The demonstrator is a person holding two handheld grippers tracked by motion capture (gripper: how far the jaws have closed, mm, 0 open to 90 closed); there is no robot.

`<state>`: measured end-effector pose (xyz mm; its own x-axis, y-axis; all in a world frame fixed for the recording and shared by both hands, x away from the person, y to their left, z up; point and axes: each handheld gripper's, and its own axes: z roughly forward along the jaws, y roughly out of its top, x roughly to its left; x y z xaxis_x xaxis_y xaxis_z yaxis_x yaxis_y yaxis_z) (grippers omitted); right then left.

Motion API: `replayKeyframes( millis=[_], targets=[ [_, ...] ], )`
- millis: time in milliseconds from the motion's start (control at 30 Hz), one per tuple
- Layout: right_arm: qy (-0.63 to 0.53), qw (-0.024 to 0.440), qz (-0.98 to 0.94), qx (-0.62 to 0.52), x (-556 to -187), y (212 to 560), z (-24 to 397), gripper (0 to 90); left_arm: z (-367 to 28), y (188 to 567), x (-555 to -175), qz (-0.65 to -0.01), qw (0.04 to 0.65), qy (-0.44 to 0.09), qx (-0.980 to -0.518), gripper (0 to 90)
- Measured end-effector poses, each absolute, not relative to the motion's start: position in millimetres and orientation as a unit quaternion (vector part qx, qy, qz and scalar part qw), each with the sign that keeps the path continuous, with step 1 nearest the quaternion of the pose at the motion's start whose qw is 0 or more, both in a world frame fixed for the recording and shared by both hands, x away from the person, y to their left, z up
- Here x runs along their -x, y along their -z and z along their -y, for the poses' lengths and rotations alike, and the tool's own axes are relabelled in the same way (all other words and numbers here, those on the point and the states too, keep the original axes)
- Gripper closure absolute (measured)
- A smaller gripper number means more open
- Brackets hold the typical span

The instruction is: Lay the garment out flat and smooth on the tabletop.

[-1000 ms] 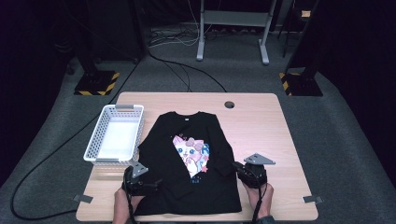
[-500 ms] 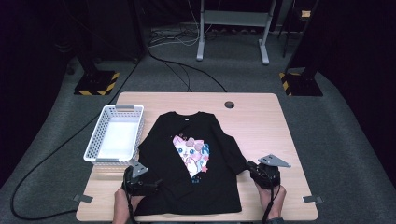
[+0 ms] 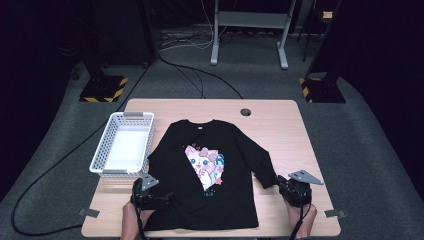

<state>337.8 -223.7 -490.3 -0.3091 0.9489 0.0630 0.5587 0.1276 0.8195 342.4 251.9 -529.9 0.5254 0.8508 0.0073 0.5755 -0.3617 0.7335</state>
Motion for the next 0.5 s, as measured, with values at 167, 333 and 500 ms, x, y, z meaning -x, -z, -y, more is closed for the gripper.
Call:
replayKeyframes(
  millis=[167, 333, 500],
  targets=[
    [-0.382, 0.252, -0.701, -0.547, -341, 496, 235, 83.1, -252, 530, -342, -0.445, 0.348, -0.198, -0.801, 10.4],
    [-0.376, 0.256, -0.694, -0.558, -349, 498, 246, 82.9, -252, 530, -342, -0.445, 0.348, -0.198, -0.801, 10.4],
    [-0.366, 0.259, -0.691, -0.567, -358, 501, 254, 82.3, -252, 530, -342, -0.445, 0.348, -0.198, -0.801, 10.4]
  ],
)
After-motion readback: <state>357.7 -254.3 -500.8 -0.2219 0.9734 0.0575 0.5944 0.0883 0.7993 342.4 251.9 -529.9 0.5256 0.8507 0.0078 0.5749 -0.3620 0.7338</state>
